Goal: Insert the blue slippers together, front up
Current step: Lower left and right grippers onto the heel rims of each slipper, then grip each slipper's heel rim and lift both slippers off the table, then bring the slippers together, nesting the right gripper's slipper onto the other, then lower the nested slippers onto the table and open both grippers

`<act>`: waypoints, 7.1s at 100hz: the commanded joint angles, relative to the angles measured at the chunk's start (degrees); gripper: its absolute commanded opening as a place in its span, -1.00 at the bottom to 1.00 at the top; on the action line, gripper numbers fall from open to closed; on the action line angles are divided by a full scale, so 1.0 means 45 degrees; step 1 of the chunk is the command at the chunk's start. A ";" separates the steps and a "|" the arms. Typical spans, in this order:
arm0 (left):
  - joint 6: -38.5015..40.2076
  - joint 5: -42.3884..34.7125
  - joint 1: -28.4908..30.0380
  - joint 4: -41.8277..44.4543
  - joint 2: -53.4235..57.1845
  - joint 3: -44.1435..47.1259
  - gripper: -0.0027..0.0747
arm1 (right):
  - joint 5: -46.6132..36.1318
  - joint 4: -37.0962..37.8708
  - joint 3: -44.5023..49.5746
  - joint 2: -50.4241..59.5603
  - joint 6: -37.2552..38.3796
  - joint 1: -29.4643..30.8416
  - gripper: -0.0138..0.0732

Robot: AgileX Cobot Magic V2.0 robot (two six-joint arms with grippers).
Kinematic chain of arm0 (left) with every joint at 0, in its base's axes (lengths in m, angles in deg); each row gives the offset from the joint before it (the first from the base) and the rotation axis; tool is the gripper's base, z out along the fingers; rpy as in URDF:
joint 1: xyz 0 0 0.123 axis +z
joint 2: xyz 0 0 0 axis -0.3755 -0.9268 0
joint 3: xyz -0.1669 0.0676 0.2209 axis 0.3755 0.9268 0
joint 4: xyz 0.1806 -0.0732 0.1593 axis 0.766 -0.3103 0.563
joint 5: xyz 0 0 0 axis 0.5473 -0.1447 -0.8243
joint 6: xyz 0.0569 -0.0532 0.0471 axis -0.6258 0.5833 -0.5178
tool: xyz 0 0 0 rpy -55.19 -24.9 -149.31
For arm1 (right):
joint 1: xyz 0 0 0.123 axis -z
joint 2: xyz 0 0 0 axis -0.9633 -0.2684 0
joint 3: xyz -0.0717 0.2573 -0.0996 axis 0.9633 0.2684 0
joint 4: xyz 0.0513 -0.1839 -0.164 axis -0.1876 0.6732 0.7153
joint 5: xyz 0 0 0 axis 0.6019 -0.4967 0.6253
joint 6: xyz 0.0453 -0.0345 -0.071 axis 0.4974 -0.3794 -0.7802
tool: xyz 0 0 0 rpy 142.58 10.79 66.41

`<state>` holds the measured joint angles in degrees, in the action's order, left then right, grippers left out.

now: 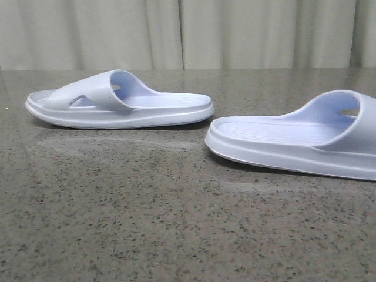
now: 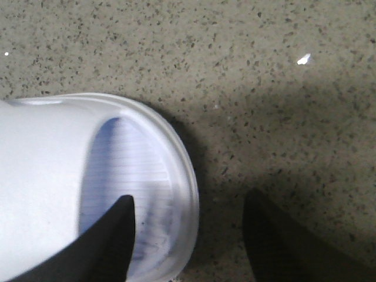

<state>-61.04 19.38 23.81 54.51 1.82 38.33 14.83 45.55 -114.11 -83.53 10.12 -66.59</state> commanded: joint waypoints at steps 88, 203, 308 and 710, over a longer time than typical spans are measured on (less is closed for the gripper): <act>-0.3633 0.0203 0.0029 -0.4880 -0.4714 -0.2243 0.22 | -0.0485 -0.1820 -0.0473 -0.1371 -0.2445 0.0109 -0.92; -0.8167 0.1413 0.0029 -0.9991 -1.1139 -0.4668 -0.89 | -0.0340 -0.1820 -0.0473 -0.1371 -0.2445 0.0109 -0.92; -0.8360 0.3555 0.2640 -1.0224 -0.7623 -0.4668 -0.89 | 0.1019 -0.4932 -0.5758 -0.1345 -0.2445 0.0109 -0.92; -0.9443 0.6515 0.1888 -1.4268 -0.9764 -0.2988 -0.89 | 0.5751 -1.5065 -0.4608 -0.7850 -1.0987 -0.0349 -0.30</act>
<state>-103.09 44.34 32.45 -6.46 -43.57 26.22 33.42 -19.61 -132.98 -121.03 -37.99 -71.20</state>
